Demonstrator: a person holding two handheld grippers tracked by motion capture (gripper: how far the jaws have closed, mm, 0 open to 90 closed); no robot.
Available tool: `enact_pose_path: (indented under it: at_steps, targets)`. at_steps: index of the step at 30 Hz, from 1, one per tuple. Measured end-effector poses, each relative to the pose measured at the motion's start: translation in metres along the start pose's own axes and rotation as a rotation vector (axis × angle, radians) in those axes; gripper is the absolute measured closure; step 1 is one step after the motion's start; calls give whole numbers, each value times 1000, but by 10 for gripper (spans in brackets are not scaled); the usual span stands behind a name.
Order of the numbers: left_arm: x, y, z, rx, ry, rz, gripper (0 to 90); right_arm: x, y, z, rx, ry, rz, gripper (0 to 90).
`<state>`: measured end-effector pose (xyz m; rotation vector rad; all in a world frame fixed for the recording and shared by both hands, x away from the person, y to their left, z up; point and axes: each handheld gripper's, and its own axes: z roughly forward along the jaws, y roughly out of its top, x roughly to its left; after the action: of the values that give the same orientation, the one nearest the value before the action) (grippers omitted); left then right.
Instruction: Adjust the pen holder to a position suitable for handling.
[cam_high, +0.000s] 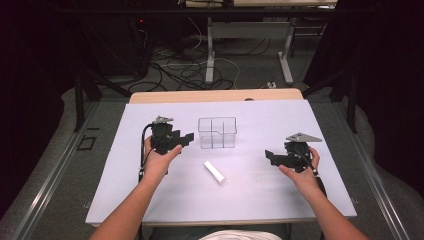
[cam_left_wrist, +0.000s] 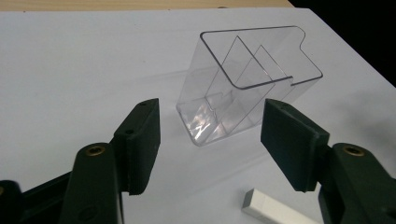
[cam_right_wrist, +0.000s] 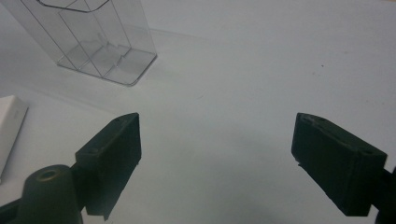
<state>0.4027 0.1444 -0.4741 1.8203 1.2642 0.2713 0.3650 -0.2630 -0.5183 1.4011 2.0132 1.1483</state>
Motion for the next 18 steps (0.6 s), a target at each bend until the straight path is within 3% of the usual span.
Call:
enact_pose_path:
  at_steps: [7, 9, 11, 15, 18]
  targets:
    - [9, -13, -9, -13, 3, 36, 334, 2, -1, 2, 13, 15, -9, 149]
    - [12, -16, -12, -52, -21, 66, 271, 4, -2, 3, 21, 21, -9, 149]
    - [14, -19, -15, -71, -28, 75, 269, 4, -2, 4, 28, 24, -17, 149]
    - [15, -23, -22, -50, 6, 100, 257, 6, -2, 5, 34, 37, -21, 149]
    - [17, -27, -26, -40, 36, 137, 192, 7, -2, 5, 32, 36, -25, 149]
